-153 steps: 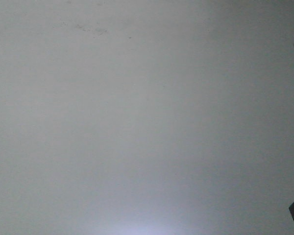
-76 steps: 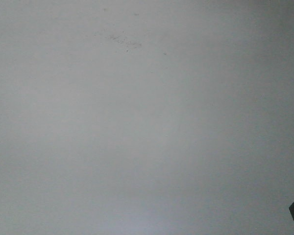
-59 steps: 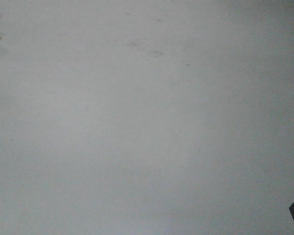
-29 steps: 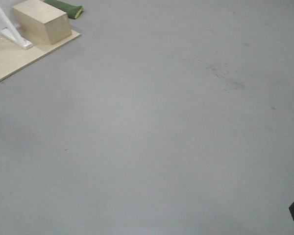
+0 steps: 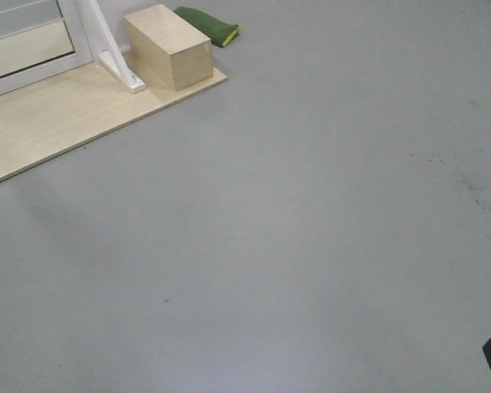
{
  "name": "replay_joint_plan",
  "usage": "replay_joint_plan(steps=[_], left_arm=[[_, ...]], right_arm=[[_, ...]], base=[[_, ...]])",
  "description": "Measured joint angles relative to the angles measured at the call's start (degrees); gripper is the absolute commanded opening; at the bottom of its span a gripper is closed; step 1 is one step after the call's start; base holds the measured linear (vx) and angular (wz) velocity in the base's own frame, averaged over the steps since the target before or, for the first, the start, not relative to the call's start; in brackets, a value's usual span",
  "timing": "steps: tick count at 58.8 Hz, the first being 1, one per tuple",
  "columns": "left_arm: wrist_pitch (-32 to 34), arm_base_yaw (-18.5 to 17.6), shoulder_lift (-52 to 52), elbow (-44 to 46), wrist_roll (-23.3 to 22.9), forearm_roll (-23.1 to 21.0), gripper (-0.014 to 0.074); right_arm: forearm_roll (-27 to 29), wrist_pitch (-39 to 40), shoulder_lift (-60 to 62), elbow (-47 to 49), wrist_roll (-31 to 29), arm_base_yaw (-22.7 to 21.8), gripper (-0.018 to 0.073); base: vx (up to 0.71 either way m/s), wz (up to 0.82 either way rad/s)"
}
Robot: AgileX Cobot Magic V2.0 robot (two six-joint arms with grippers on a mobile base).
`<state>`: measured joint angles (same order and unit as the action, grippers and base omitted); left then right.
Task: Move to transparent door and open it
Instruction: 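Drive the base toward the white-framed glass sliding door, then drive the base up close to the glass door and stop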
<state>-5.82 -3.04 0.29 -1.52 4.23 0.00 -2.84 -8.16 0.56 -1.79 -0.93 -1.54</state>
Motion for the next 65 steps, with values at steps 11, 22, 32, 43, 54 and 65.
replay_joint_plan(steps=[11,22,32,43,54,65], left_arm=[[0.0,0.0,0.0,0.0,0.0,0.0,-0.0006],[0.0,0.0,0.0,0.0,0.0,0.0,-0.0006],[0.0,0.0,0.0,0.0,0.0,0.0,-0.0006],[0.0,0.0,0.0,0.0,0.0,0.0,-0.0006],[0.0,0.0,0.0,0.0,0.0,0.0,-0.0006],[0.0,0.0,0.0,0.0,0.0,0.0,-0.0006]], right_arm=[[0.0,0.0,0.0,0.0,0.0,0.0,-0.0008],[0.0,0.0,0.0,0.0,0.0,0.0,-0.0008],[0.0,0.0,0.0,0.0,0.0,0.0,-0.0008],[0.0,0.0,0.0,0.0,0.0,0.0,-0.0008],[0.0,0.0,0.0,0.0,0.0,0.0,-0.0008],[0.0,0.0,0.0,0.0,0.0,0.0,-0.0008]], base=[[0.62,0.40],[0.63,0.36],[0.65,0.43],[0.68,0.49],[0.71,0.51],[0.70,0.42]])
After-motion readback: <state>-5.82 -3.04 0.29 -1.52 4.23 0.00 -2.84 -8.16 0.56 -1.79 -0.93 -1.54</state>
